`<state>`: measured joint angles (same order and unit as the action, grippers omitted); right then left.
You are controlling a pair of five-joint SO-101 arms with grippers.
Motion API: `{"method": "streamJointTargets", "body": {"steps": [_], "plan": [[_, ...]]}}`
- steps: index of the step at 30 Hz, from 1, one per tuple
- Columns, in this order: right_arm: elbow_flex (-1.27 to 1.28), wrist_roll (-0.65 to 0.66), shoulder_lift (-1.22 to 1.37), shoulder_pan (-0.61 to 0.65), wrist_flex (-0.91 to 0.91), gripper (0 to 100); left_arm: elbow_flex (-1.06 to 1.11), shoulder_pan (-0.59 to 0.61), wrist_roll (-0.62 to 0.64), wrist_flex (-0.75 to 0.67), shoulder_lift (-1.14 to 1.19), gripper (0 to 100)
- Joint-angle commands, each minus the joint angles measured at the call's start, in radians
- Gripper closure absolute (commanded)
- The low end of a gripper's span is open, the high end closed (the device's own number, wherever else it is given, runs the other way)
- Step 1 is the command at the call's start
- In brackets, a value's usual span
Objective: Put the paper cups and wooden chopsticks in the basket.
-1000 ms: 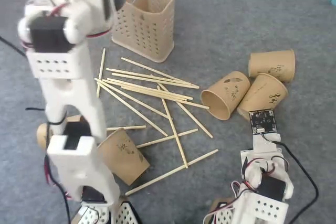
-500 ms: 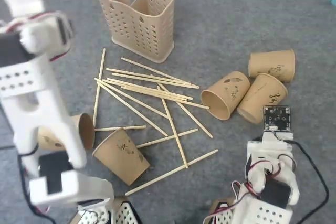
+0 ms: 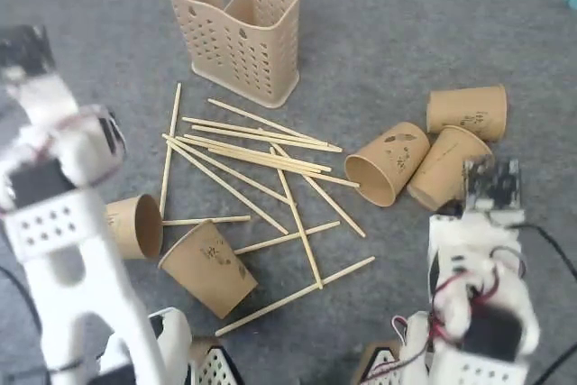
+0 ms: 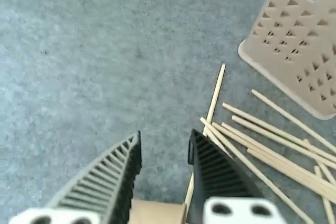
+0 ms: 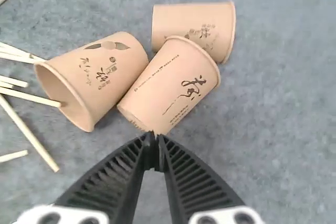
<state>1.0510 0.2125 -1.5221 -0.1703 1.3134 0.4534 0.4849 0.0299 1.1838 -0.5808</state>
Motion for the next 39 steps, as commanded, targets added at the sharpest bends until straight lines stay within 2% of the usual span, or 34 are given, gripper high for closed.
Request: {"method": "streamJointTargets", "body": {"steps": [1, 5, 8, 10, 13, 17, 21, 27, 30, 36, 39], "plan": [[-0.232, -0.057, 0.321, 0.035, 0.005, 99.0, 0.343, 0.008, 0.0, -0.14, -0.195, 86], [-0.433, -0.103, 0.539, 0.133, 0.028, 98.8, 0.611, 0.025, 0.003, -0.262, -0.295, 86], [-0.637, -0.219, 0.696, 0.248, 0.094, 98.3, 0.754, 0.04, 0.005, -0.368, -0.356, 86], [-0.784, -0.313, 0.812, 0.325, 0.14, 94.4, 0.819, 0.041, 0.005, -0.416, -0.388, 86], [-0.999, -0.482, 1.015, 0.426, 0.209, 87.8, 0.869, 0.041, 0.006, -0.493, -0.428, 86], [-1.303, -0.677, 1.28, 0.541, 0.282, 87.3, 0.886, 0.041, 0.075, -0.508, -0.468, 86], [-1.58, -0.717, 1.508, 0.644, 0.325, 86.8, 0.897, 0.041, 0.089, -0.509, -0.482, 86], [-2.068, -0.721, 1.813, 0.657, 0.271, 86.8, 0.92, 0.041, 0.087, -0.569, -0.5, 86], [-2.272, -0.764, 1.942, 0.662, 0.263, 86.6, 0.931, 0.04, 0.087, -0.603, -0.502, 86], [-2.364, -0.839, 2.101, 0.647, 0.17, 78.2, 0.932, 0.037, 0.087, -0.606, -0.502, 86], [-2.364, -0.853, 2.141, 0.631, 0.081, 77.8, 0.934, 0.037, 0.087, -0.608, -0.502, 86]]}}
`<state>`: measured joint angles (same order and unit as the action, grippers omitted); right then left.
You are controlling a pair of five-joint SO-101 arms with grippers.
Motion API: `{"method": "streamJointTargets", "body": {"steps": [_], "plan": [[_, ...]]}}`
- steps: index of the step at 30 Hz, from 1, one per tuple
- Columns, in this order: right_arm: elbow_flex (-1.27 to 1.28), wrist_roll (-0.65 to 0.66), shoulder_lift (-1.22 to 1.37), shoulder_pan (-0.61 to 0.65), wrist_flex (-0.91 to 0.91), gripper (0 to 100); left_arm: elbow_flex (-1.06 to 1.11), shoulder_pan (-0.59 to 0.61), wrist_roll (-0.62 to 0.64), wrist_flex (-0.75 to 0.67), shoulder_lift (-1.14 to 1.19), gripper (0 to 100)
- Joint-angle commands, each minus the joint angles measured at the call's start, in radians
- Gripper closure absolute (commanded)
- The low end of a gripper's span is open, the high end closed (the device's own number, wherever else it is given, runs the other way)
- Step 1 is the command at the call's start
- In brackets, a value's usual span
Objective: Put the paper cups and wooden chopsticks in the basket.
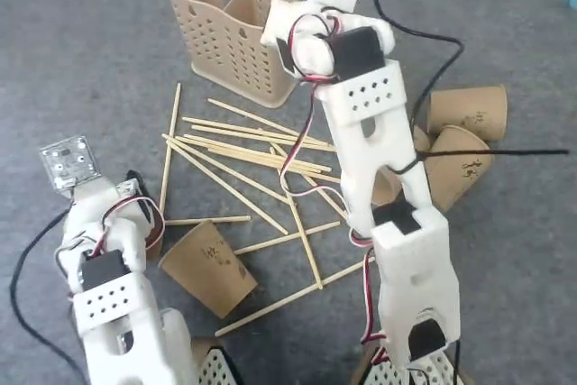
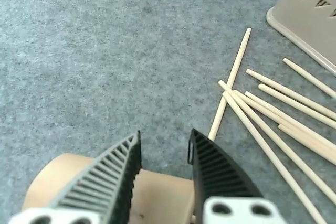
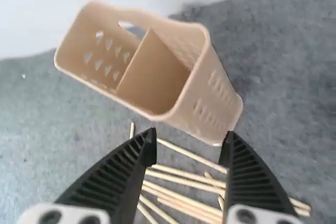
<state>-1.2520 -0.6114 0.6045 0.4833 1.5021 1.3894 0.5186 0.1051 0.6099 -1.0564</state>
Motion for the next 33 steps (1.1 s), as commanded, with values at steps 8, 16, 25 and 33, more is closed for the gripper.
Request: {"method": "streamJointTargets", "body": {"steps": [8, 16, 25, 33], "plan": [[-0.052, -0.031, 0.14, -0.051, -0.292, 77.8, -0.002, 0.002, 0.011, -0.034, -0.026, 86], [-0.054, -0.087, 0.302, -0.091, -0.409, 78.0, -0.002, -0.002, 0.011, -0.037, -0.026, 86], [-0.055, 0.003, 0.28, -0.104, -0.297, 98.1, 0.002, -0.002, 0.011, -0.055, -0.017, 86], [-0.055, 0.0, 0.13, -0.196, -0.194, 99.1, 0.015, -0.026, -0.026, -0.055, -0.025, 86]]}}
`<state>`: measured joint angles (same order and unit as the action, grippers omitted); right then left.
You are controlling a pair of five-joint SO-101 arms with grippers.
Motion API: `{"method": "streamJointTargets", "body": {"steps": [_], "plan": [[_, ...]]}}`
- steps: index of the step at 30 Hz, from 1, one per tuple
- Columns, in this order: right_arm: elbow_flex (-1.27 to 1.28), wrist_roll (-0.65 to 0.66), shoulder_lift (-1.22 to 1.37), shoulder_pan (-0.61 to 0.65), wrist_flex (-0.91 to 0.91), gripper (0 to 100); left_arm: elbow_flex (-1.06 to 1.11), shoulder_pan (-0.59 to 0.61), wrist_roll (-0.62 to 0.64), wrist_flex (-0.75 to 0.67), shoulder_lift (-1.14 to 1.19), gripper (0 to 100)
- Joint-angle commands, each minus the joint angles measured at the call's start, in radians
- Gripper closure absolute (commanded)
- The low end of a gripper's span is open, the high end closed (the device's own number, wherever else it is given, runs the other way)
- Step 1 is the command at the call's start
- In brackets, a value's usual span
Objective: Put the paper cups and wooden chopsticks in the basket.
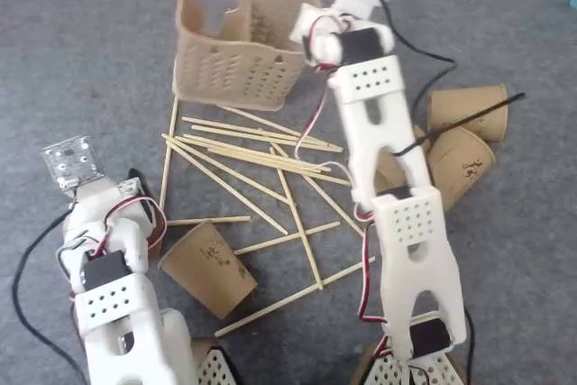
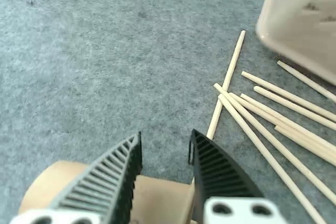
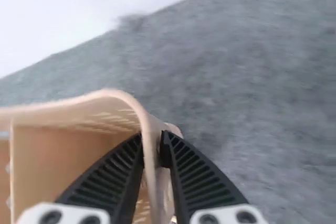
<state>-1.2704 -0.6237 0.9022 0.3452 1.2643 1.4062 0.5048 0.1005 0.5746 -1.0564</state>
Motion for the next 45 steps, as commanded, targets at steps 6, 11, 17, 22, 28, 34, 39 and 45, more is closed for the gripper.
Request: {"method": "streamJointTargets", "body": {"steps": [6, 11, 17, 22, 28, 34, 39, 45], "plan": [[-0.037, 0.018, -0.271, -0.099, 0.113, 99.2, -0.002, -0.012, -0.025, -0.018, -0.025, 86], [-0.031, 0.028, -0.288, -0.125, 0.166, 99.2, -0.002, -0.012, -0.025, -0.018, -0.025, 86], [-0.032, 0.051, -0.288, -0.154, 0.286, 99.2, -0.002, -0.012, -0.025, -0.018, -0.025, 86], [-0.034, 0.043, -0.288, -0.211, 0.321, 99.2, -0.002, -0.012, -0.025, -0.017, -0.025, 86], [-0.031, -0.003, -0.288, -0.285, 0.317, 99.2, -0.002, -0.014, -0.025, -0.017, -0.025, 86], [-0.029, -0.002, -0.285, -0.305, 0.32, 99.2, 0.002, -0.014, -0.025, -0.017, -0.025, 86], [-0.031, 0.091, -0.226, -0.277, 0.357, 99.2, 0.002, -0.014, -0.025, -0.017, -0.025, 86], [-0.032, 0.135, -0.128, -0.257, 0.406, 99.2, 0.002, -0.014, -0.025, -0.017, -0.025, 86]]}}
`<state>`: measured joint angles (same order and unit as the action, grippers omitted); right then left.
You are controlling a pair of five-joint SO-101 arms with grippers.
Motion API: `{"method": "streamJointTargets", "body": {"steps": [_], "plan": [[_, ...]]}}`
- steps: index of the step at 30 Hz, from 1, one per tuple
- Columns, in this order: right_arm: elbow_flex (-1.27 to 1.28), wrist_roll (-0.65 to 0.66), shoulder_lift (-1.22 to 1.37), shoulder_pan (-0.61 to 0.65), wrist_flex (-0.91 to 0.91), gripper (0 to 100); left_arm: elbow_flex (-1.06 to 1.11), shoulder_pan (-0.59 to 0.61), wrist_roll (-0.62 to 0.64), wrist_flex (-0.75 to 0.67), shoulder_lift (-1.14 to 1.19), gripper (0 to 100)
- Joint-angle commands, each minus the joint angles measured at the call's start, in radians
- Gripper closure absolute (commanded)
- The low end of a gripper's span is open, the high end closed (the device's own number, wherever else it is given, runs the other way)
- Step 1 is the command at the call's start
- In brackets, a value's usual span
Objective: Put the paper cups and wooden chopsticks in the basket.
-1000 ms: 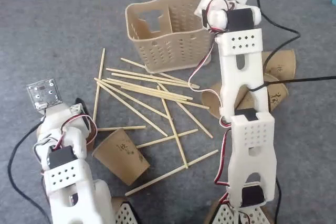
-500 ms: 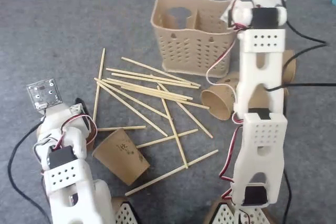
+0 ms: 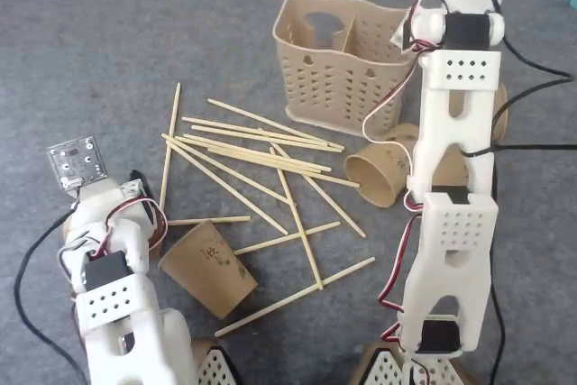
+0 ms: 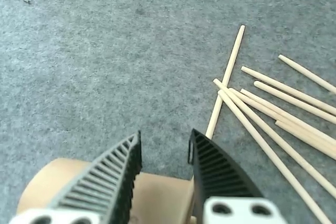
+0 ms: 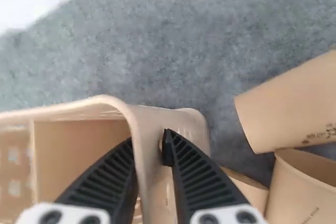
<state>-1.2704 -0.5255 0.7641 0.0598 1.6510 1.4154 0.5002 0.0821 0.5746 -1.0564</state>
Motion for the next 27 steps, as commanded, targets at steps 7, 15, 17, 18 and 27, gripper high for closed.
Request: {"method": "streamJointTargets", "body": {"steps": [7, 15, 17, 18, 27], "plan": [[-0.031, 0.11, 0.051, 0.059, 0.077, 99.1, -0.007, -0.009, -0.006, -0.017, -0.025, 86], [-0.031, 0.212, 0.053, 0.114, 0.099, 98.8, -0.007, -0.009, -0.006, -0.017, -0.025, 86], [-0.029, 0.213, 0.053, 0.096, 0.094, 95.8, -0.007, -0.009, -0.006, -0.017, -0.025, 86], [-0.029, 0.213, 0.053, 0.088, 0.094, 92.3, -0.007, -0.009, -0.006, -0.017, -0.025, 86], [-0.104, 0.204, -0.002, 0.056, 0.107, 81.9, -0.007, -0.009, -0.006, -0.017, -0.025, 86]]}}
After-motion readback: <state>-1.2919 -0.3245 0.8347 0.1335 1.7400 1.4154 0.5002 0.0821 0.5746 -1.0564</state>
